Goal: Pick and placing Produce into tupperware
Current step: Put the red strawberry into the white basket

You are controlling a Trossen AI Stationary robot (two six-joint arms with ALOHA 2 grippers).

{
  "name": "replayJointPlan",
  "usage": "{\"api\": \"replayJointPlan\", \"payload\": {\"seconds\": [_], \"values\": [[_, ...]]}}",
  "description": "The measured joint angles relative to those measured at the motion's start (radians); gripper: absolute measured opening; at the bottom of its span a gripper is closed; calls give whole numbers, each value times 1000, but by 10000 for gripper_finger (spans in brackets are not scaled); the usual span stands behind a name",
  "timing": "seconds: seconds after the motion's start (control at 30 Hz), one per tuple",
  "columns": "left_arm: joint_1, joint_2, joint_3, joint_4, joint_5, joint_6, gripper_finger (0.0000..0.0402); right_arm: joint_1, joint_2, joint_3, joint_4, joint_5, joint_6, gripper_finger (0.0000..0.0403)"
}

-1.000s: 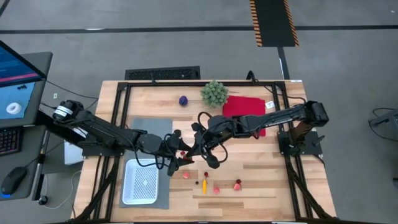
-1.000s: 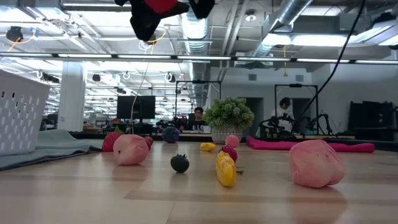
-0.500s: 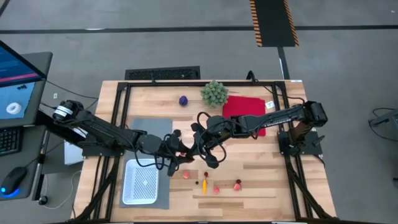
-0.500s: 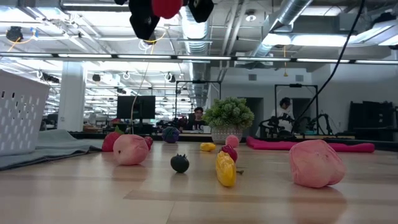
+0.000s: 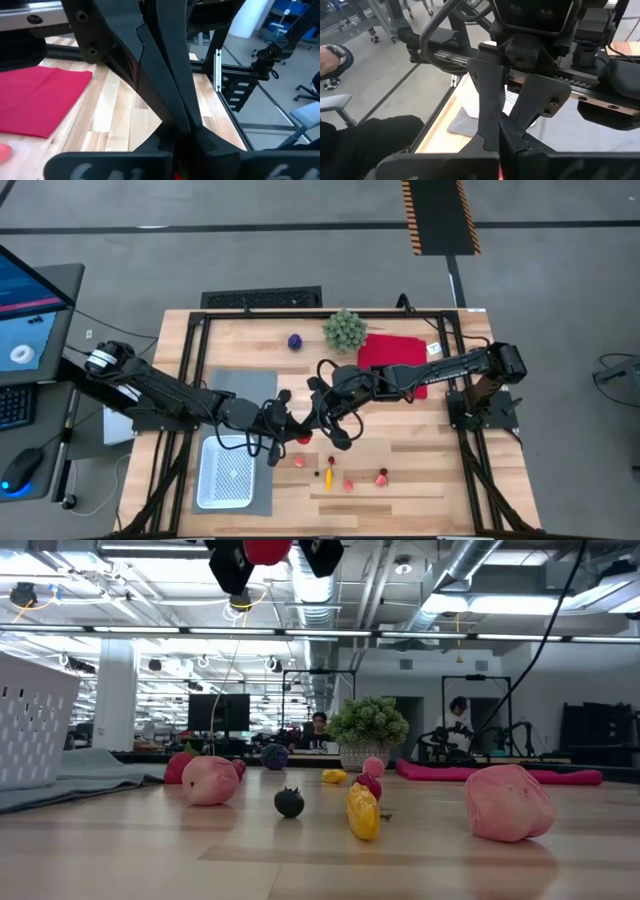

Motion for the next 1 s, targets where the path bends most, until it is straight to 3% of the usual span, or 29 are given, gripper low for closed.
{"api": "replayJointPlan", "payload": {"seconds": [0.37,0.6,0.8,1.0], "values": [[-10,-11,-1,-55,-16,10,0,2,-1,0,-26,-30,-26,96],[-24,-56,-1,-118,-45,12,0,-27,-101,0,-124,-26,-26,140],[-53,-127,-1,-196,-68,11,0,-32,-215,0,-238,16,-26,156],[-126,-244,0,-381,-174,-40,0,8,-303,0,-380,89,-14,152]]}}
